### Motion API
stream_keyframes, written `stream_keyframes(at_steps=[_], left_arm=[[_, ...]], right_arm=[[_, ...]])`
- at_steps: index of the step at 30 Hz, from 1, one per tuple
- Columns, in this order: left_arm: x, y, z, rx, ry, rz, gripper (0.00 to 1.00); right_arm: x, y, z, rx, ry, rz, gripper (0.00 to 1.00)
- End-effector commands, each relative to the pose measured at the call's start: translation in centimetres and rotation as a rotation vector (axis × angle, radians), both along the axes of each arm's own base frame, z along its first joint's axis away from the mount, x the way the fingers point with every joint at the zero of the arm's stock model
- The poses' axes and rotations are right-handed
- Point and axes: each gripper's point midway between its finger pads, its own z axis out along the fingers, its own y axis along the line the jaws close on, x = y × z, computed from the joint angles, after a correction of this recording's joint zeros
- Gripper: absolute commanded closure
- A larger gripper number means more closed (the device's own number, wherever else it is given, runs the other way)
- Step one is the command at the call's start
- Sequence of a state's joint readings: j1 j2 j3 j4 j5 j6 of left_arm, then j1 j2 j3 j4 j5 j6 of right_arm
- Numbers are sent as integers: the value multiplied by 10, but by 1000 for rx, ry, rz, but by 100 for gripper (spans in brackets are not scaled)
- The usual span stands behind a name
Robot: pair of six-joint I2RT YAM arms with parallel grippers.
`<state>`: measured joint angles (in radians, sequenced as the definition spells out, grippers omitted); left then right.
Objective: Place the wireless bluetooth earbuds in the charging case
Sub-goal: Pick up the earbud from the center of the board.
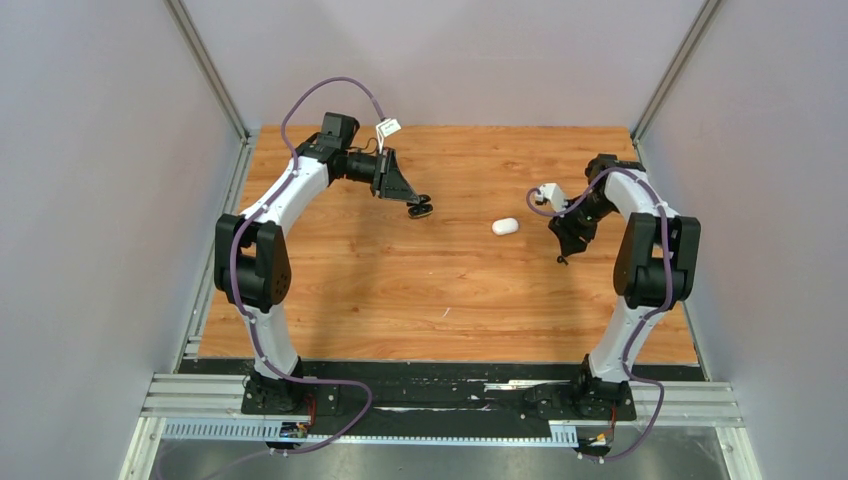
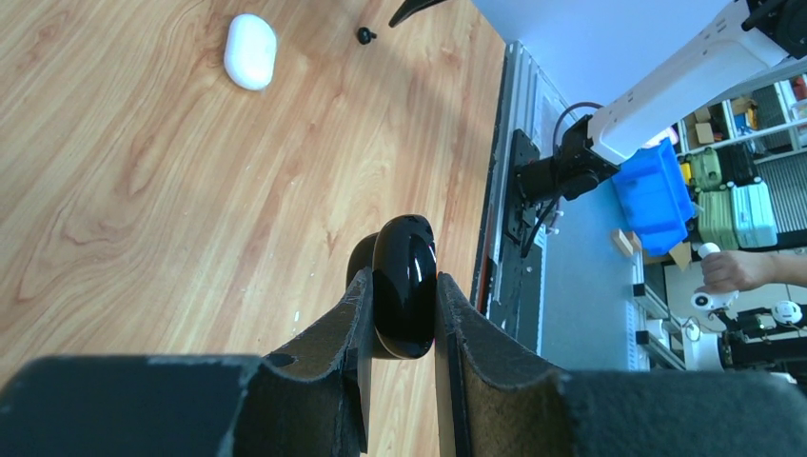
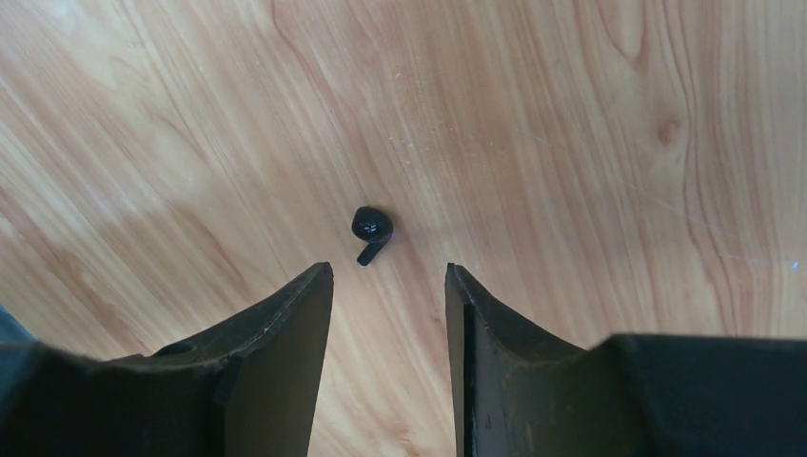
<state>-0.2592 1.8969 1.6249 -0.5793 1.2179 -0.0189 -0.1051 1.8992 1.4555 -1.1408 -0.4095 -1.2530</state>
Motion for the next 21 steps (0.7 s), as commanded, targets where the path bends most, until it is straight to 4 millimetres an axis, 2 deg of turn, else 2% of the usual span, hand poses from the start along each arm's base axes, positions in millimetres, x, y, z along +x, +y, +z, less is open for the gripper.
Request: stream_keyframes(at_steps=[1, 8, 14, 21], left_arm=[[-4, 3, 26, -12, -103, -9, 100], [-2, 3, 24, -2, -107, -2, 100], [-1, 4, 23, 10, -112, 7, 100], [-2, 5, 19, 22, -115, 9, 100]], right_arm=[[10, -2, 5, -20, -50, 176, 53], [22, 0, -4, -45, -125, 330, 54], [14, 12, -15, -34, -116, 428, 58], [6, 16, -24, -36, -76, 484, 61]])
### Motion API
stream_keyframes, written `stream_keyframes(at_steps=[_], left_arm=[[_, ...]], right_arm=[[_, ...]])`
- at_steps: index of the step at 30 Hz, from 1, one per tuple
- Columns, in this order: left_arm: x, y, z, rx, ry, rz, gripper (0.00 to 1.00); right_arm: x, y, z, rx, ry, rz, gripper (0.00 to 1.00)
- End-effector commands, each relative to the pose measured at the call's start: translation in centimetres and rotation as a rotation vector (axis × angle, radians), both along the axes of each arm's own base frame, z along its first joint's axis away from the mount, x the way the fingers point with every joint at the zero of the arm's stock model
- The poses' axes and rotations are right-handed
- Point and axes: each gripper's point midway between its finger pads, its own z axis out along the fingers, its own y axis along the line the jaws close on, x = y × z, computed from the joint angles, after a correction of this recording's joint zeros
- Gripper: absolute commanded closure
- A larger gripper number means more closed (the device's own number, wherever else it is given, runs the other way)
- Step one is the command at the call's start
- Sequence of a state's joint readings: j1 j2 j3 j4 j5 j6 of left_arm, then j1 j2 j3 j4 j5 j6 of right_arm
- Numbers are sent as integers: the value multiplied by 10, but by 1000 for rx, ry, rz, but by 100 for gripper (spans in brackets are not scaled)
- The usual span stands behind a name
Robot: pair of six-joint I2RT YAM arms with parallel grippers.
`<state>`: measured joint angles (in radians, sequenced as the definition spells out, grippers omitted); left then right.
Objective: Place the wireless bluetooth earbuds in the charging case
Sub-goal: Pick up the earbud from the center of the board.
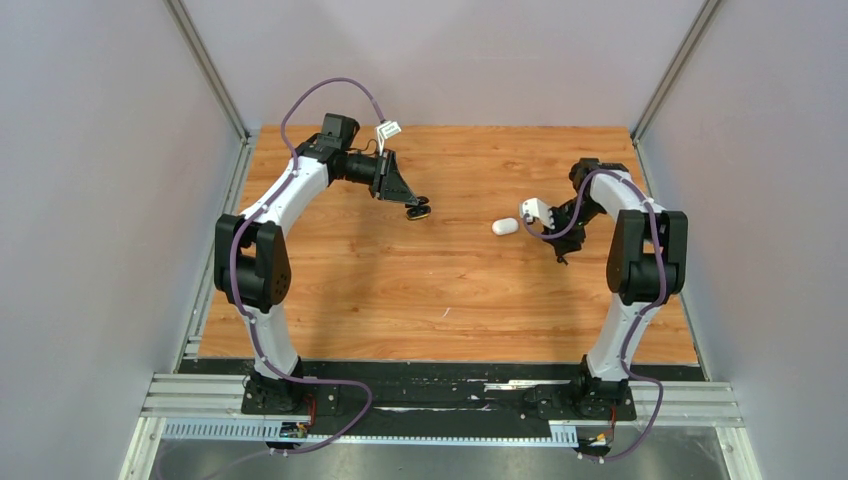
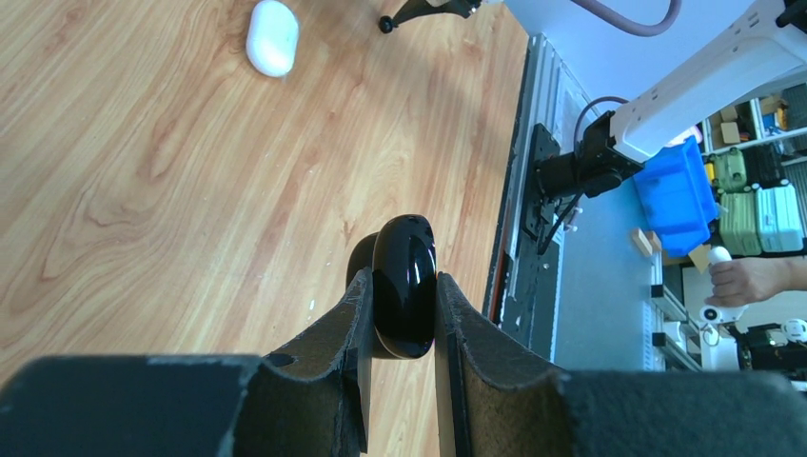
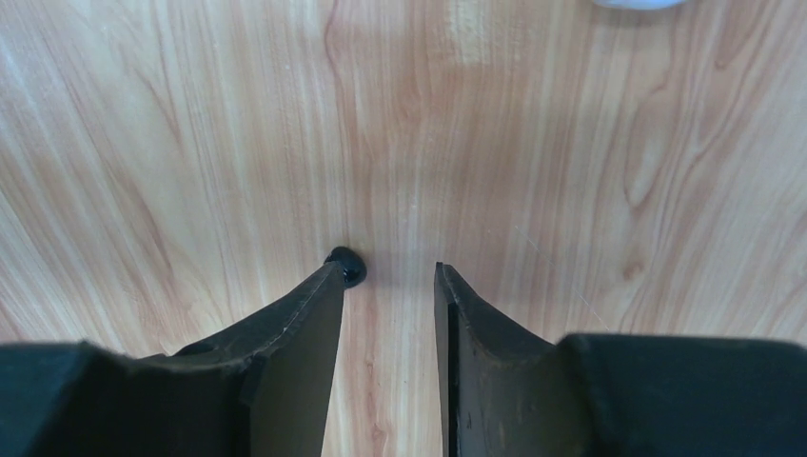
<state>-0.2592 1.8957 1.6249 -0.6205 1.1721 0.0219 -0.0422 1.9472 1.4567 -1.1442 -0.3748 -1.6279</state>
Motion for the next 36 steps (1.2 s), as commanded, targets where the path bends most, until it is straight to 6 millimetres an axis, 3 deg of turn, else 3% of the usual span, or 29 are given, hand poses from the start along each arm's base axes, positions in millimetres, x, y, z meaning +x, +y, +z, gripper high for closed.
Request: stream_keyframes(at_steps=[1, 18, 36], left_arm=[[-3, 2, 28, -20, -107, -11, 100], [-4, 2, 27, -18, -105, -10, 100], [-4, 3, 23, -10, -96, -6, 100]], right_arm=[[-7, 3, -7, -2, 26, 79, 61], [-21, -2, -18, -37, 92, 86, 62], [-26, -1, -29, -47, 113, 51, 77]])
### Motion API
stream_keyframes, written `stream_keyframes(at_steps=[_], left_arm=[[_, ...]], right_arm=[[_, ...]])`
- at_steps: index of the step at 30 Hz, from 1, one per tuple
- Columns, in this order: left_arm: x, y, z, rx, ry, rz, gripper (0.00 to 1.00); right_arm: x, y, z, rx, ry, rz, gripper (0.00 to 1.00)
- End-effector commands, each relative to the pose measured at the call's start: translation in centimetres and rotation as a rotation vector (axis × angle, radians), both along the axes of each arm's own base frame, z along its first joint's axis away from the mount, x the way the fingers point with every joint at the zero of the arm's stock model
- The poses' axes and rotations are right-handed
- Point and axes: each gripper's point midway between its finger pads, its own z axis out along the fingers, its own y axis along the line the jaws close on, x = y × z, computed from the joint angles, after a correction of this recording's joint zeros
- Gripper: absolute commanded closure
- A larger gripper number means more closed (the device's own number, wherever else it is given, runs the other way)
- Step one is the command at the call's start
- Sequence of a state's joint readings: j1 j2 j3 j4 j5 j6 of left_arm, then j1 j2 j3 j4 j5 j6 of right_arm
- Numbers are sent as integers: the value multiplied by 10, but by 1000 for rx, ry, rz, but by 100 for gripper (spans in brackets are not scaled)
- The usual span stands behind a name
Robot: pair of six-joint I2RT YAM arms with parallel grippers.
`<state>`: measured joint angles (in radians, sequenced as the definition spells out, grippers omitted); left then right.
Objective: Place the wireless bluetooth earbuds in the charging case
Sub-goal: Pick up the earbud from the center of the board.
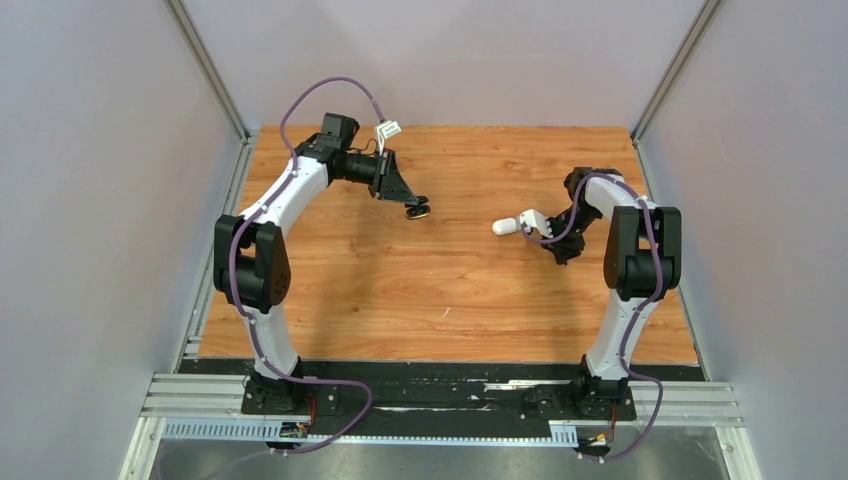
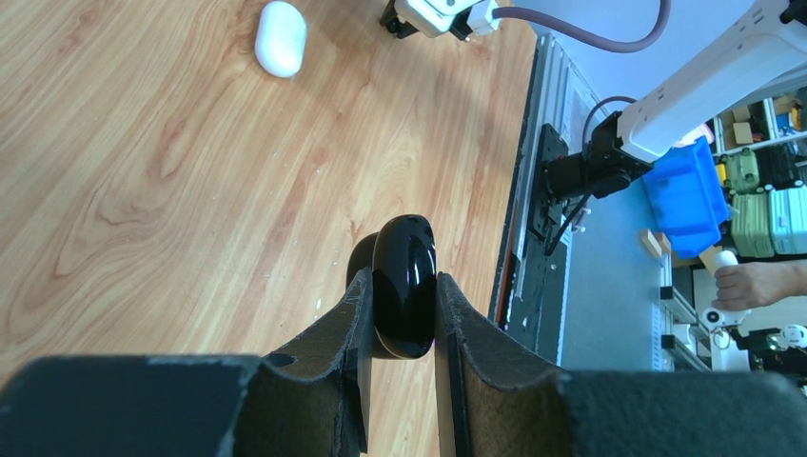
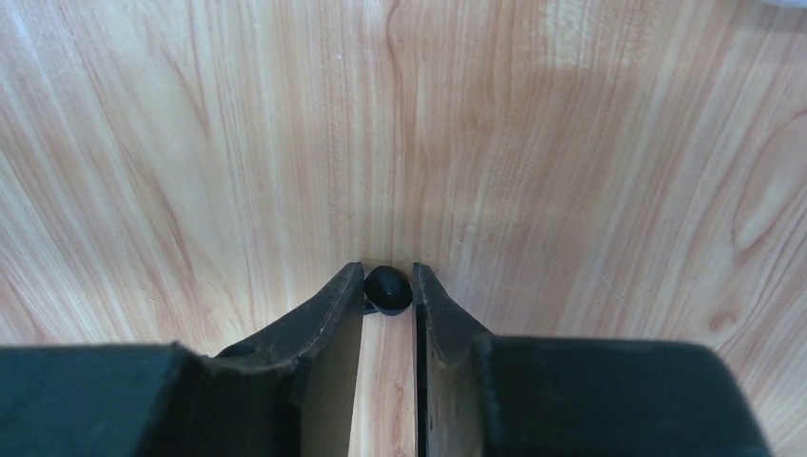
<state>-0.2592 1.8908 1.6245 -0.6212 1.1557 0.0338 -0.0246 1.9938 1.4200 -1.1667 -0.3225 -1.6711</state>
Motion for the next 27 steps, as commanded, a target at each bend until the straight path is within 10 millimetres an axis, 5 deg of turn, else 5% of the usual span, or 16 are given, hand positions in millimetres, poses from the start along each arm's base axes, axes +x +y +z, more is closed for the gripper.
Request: stream_keyframes(at_steps=[1, 27], left_arm=[[-5, 2, 23, -21, -76, -13, 100], [-6, 1, 20, -24, -59, -15, 100]], right_arm=[[-6, 2, -5, -3, 22, -15, 78], [3, -4, -2, -13, -4, -132, 71]])
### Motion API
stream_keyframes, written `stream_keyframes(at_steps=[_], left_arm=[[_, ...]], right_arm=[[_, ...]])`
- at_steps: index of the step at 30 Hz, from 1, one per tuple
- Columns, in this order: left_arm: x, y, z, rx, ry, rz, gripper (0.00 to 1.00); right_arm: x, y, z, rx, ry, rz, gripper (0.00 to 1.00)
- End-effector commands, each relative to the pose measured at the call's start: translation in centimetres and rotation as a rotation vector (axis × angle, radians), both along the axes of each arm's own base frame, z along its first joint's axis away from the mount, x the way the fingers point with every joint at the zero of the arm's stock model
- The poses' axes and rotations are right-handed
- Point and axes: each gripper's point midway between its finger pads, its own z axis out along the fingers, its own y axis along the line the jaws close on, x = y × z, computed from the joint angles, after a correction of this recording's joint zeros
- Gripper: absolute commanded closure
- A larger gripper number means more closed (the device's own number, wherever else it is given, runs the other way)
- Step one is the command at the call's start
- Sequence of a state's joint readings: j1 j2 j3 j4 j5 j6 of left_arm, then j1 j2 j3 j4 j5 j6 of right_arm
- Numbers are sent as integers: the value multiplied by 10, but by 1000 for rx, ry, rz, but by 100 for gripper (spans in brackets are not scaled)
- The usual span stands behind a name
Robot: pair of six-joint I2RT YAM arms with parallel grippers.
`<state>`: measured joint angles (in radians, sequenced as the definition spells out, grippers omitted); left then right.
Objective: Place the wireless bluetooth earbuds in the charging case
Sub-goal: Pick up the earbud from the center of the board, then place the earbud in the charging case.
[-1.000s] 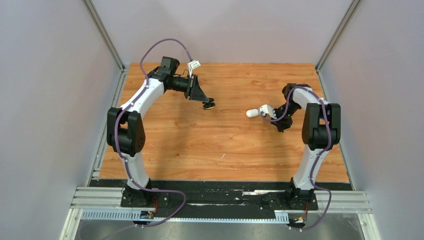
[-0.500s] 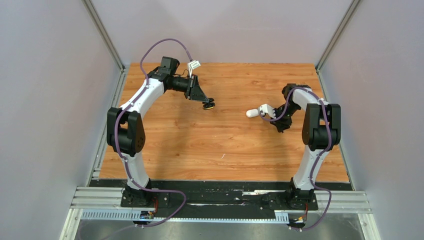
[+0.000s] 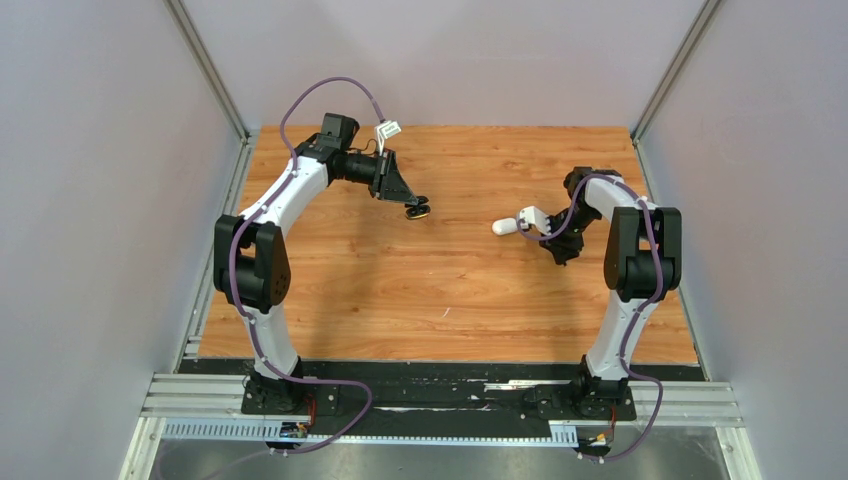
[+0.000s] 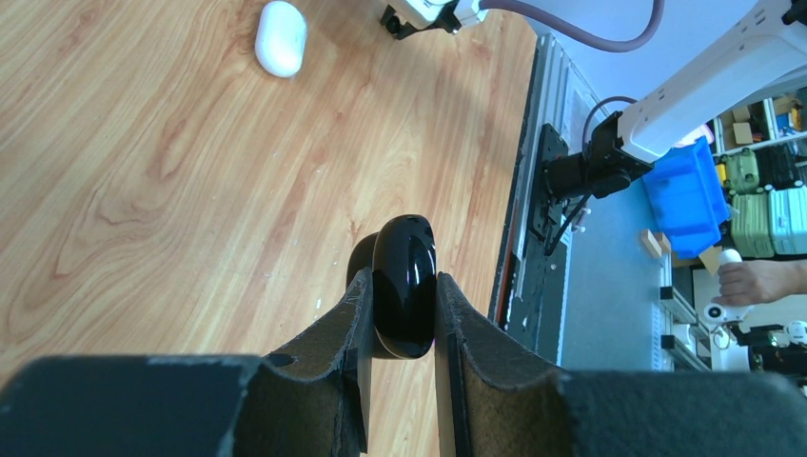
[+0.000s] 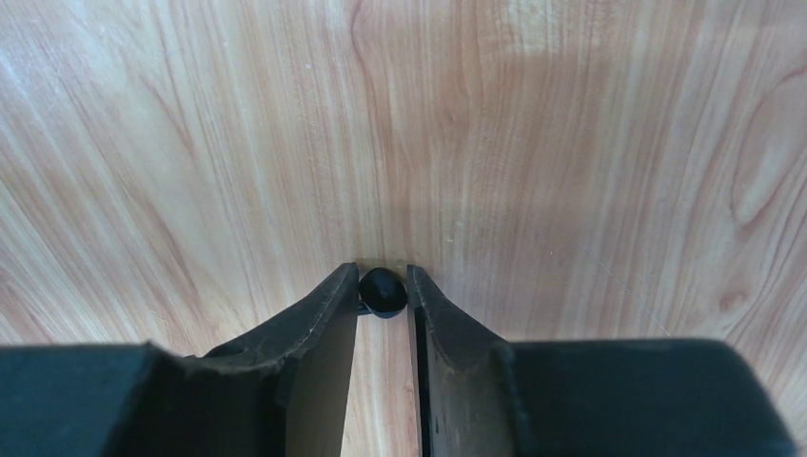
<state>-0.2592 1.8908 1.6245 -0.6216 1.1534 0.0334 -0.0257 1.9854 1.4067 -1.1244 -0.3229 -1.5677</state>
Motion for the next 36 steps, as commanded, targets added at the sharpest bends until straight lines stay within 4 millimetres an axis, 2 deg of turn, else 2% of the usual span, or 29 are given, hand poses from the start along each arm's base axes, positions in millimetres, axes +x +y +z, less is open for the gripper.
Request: stream_keyframes(at_steps=[1, 6, 10, 14, 19, 23, 27, 30, 34, 36], left_arm=[[-6, 1, 20, -26, -60, -17, 100], [-5, 1, 20, -27, -58, -18, 100], [-5, 1, 19, -26, -57, -18, 100], [-3, 1, 18, -16, -62, -6, 100], [4, -1, 20, -20, -63, 12, 100], [8, -6, 26, -33, -56, 24, 100], [12, -16, 31, -30, -64, 38, 100], [18, -23, 33, -9, -80, 84, 100], [18, -27, 38, -3, -76, 117, 100], [16, -28, 41, -16, -77, 118, 100]], right_arm=[[2, -5, -1, -4, -6, -38, 71], [4, -8, -1, -13, -20, -50, 72], [5, -7, -4, -5, -33, -59, 88], [17, 6, 10, 50, -126, -70, 100], [43, 39, 70, 185, -328, -62, 100], [55, 91, 138, 349, -495, -21, 100], [67, 145, 208, 498, -747, 48, 100], [59, 183, 253, 625, -922, 111, 100], [35, 226, 289, 763, -1107, 199, 100], [21, 244, 299, 817, -1170, 250, 100]])
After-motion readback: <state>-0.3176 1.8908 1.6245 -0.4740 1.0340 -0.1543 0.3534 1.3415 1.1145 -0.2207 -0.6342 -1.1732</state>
